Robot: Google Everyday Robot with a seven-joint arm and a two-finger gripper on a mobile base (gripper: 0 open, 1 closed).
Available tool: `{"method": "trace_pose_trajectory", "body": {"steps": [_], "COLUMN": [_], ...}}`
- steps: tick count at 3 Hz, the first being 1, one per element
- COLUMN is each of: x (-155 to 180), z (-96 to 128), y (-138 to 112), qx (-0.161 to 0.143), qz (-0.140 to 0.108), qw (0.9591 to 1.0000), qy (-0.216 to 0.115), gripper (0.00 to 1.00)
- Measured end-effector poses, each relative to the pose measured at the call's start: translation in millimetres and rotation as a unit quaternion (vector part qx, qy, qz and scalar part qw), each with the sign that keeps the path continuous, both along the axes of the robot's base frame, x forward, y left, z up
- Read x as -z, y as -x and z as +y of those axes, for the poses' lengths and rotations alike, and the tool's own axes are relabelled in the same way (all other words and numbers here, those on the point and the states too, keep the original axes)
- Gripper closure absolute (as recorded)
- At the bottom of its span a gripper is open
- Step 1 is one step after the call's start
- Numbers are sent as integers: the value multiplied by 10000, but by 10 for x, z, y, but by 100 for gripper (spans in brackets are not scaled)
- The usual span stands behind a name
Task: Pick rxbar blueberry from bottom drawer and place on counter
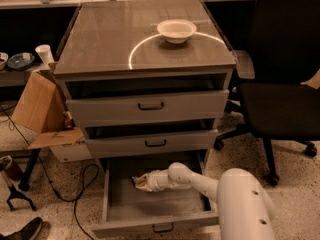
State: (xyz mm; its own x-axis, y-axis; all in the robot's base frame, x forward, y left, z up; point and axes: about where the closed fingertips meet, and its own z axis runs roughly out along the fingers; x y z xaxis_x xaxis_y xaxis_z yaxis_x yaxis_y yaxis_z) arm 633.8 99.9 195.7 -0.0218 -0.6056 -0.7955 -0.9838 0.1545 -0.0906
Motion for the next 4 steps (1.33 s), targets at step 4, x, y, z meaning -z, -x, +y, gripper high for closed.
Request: {"method": "trace_pose_trajectory", "body": {"steps": [4], "x": [-3103], "z": [-204], "y": [1289], "qx": [-1426], "qz": [-172], "qw": [9852], "qy": [932], "gripper": [100]}}
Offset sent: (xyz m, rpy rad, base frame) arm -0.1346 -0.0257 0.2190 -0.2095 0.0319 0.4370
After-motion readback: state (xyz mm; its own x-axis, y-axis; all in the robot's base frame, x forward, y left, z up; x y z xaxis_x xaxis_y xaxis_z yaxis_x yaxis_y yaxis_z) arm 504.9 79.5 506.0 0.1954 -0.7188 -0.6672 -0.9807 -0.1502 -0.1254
